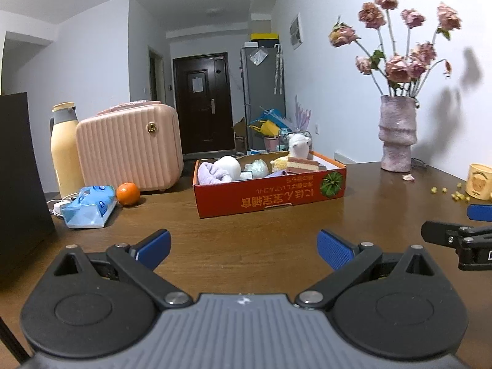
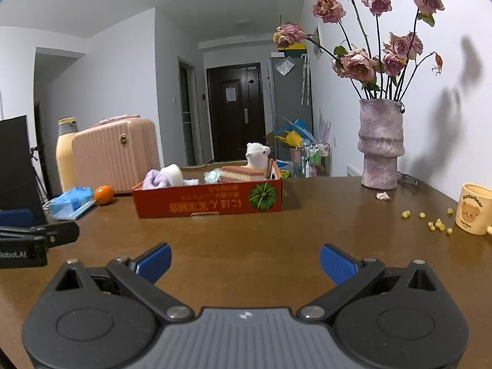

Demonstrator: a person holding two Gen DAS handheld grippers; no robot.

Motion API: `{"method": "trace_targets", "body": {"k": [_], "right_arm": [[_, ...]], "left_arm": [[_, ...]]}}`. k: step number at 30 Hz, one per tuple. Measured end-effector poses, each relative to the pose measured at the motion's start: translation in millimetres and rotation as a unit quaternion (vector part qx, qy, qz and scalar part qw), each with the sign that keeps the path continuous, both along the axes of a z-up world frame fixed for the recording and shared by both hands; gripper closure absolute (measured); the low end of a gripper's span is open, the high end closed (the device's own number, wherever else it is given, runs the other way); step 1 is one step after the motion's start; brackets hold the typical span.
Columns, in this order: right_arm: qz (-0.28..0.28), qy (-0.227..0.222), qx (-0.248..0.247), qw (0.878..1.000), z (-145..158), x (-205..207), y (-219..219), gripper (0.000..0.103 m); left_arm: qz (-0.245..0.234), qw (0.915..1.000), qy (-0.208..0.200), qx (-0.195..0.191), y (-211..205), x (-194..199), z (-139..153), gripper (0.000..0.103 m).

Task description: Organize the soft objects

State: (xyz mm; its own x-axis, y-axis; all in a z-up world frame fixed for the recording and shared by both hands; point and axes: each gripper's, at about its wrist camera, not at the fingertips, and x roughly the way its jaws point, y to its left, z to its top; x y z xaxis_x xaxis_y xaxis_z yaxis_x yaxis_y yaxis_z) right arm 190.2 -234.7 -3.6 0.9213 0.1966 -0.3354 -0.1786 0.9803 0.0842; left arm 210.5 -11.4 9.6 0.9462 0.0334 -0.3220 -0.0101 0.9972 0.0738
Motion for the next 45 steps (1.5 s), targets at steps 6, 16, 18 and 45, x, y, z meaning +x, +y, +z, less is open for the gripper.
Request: {"method": "trace_targets", "body": {"k": [6,16,18,45], "right_arm": [[0.004,-0.014,-0.019,1.0,14.4,-38.1,8.2,0.0],[0.002,-0.013,-0.025,1.0,21.6,-67.7,13.8,0.0],[0.003,-0.013,-0.028,1.0,21.8,-70.4,15.0,0.0],[0.003,-0.024,-0.033,0.999,27.4,-79.4,20.1,0.0]], "left_arm": [[-0.014,0.9999,-0.003,0.0,0.3,-34.7,2.8,0.0],[-0.015,0.9996,-0.013,-0.018,5.6,-63.6,5.9,0.0],[-0.017,0.9996,-0.013,-0.017,5.0,-66.5,5.6,0.0],[-0.02,0.9995,-0.017,-0.02,5.3,-74.9,5.6,0.0]]}}
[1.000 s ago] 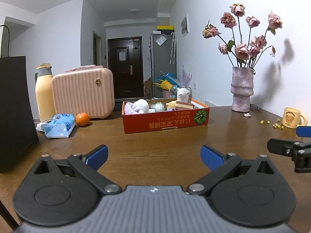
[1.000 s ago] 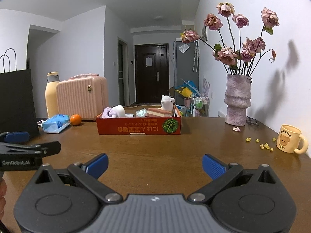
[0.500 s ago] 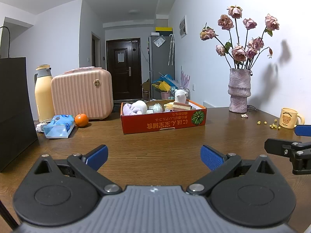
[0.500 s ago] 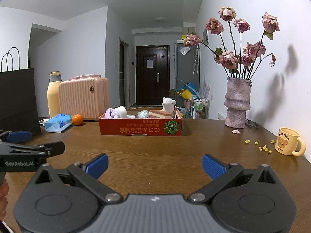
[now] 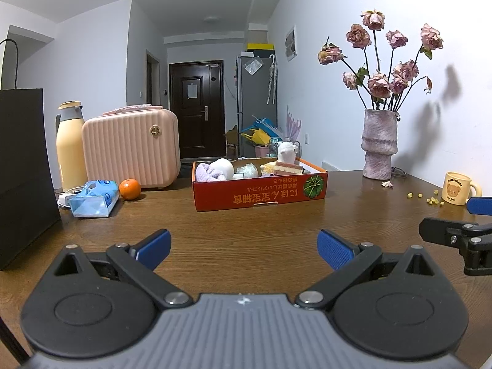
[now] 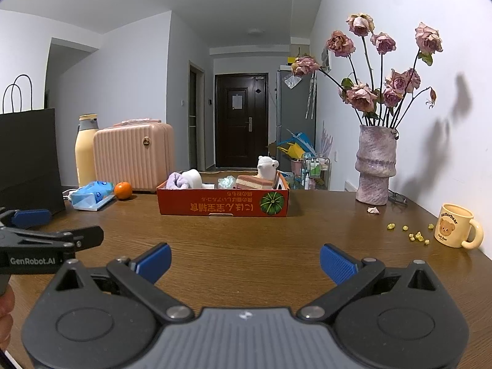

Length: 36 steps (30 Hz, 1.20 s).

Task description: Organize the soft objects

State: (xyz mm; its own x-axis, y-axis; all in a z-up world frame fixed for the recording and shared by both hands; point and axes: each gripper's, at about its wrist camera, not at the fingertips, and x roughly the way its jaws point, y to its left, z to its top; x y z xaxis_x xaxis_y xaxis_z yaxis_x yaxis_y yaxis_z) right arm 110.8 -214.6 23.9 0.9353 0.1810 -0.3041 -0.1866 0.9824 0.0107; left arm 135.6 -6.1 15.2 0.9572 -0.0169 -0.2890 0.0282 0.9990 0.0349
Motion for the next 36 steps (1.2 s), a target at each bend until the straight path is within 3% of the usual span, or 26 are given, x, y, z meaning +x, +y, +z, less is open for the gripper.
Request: {"method": "trace_targets", "body": {"k": [36], "right_arm": [[-0.001,-0.004,-0.004,1.0,2.8,-2.2,-1.4,0.0]], "left_arm": [[-0.005,1.0,-0.002,-0.003,1.9,-4.7,-0.6,0.0]]}}
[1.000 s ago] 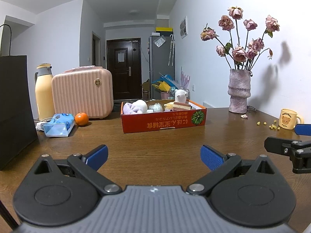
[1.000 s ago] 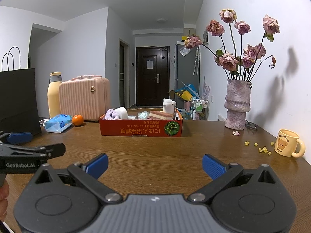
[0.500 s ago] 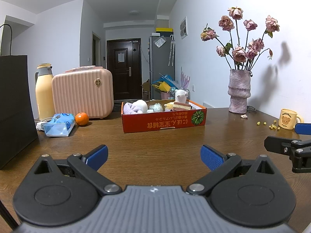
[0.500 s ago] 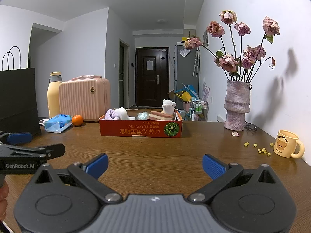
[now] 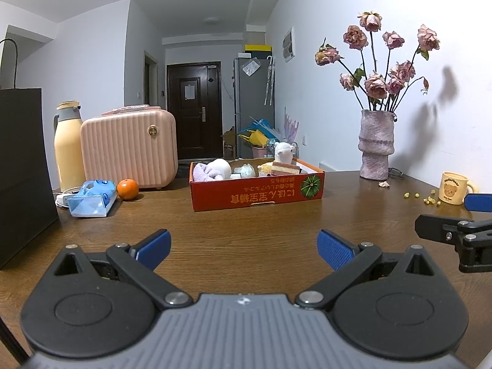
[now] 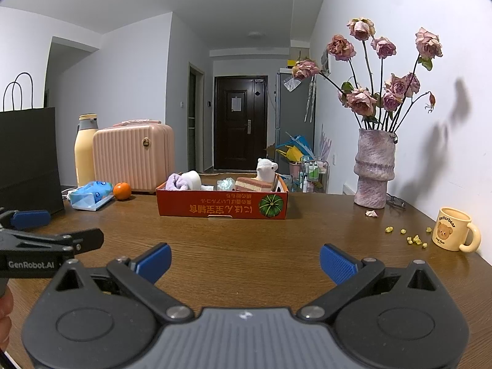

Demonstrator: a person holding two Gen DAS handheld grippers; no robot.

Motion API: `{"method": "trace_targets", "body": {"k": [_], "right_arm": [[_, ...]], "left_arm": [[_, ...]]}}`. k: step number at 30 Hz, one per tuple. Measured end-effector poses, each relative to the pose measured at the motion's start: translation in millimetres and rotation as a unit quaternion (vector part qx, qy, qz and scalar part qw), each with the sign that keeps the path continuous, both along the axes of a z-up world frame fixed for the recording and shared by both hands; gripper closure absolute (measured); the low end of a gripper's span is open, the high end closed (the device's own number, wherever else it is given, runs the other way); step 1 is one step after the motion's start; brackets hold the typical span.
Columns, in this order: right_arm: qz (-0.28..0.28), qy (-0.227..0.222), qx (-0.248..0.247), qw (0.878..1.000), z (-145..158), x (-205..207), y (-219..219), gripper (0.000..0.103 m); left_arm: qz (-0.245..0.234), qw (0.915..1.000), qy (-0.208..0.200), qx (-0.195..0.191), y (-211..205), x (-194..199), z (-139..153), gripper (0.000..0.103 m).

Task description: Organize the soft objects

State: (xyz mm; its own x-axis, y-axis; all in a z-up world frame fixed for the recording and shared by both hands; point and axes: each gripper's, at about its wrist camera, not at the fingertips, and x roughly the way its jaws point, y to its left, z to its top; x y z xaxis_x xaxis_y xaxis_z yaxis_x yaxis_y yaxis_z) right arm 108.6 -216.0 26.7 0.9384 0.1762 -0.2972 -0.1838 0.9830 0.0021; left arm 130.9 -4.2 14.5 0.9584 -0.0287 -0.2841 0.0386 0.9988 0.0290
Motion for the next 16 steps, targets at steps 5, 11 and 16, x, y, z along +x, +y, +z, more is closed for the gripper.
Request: {"method": "trace_targets", "body": {"k": [5,11,16], "right_arm": [[0.0,0.0,0.0,1.0,0.0,-0.1,0.2,0.0],[0.0,0.0,-0.002,1.0,0.3,-0.2,0.7,0.0],[0.001,0.001,-0.005,1.0,-0.3,1.9,1.2,0.0]], "left_arm": [[-0.002,1.0,0.002,0.001,-1.7,1.3,-0.7,0.0],[0.0,1.0,0.001,0.0,-1.4,2.2,-1.0,0.0],[-0.003,1.0,-0.002,-0.002,-0.8,1.4,-1.1,0.0]]}}
